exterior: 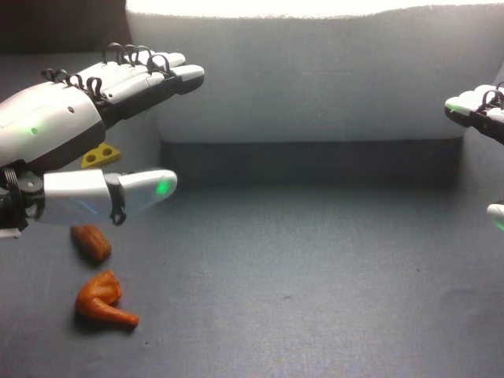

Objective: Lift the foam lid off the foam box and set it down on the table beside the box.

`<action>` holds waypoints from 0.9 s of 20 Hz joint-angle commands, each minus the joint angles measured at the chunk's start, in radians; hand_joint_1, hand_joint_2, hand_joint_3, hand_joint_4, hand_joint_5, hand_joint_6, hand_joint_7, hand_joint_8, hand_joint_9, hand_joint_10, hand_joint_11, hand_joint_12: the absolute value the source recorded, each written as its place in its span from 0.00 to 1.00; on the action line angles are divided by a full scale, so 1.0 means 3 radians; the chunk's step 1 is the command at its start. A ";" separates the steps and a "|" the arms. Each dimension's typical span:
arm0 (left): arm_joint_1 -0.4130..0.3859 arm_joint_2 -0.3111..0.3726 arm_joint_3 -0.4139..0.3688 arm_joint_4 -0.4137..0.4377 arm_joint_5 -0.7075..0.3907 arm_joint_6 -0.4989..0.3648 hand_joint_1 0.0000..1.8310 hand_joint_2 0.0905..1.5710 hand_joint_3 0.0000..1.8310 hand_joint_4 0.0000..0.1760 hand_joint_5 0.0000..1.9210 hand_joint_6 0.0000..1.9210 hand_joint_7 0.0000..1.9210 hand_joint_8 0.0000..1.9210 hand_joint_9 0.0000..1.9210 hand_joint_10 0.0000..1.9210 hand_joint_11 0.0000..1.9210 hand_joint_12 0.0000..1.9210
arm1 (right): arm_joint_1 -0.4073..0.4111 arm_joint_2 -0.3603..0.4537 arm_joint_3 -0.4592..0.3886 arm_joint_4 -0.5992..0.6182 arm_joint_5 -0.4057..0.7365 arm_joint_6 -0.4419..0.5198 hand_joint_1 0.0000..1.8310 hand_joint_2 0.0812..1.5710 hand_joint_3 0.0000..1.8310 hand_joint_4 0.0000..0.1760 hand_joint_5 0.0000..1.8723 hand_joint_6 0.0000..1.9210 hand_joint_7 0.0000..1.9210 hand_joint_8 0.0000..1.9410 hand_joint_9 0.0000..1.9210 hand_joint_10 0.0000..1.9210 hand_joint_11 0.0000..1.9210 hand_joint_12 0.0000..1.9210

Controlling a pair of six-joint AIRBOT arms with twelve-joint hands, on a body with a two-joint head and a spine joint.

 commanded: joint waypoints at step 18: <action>0.0219 0.0102 -0.0088 -0.0620 -0.0990 0.0223 0.24 0.77 0.00 0.08 0.01 0.00 0.00 0.00 0.00 0.00 0.00 0.00 | -0.0055 0.0088 -0.0035 0.0569 0.1006 -0.0230 0.35 0.81 0.00 0.00 0.00 0.00 0.00 0.00 0.00 0.00 0.00 0.46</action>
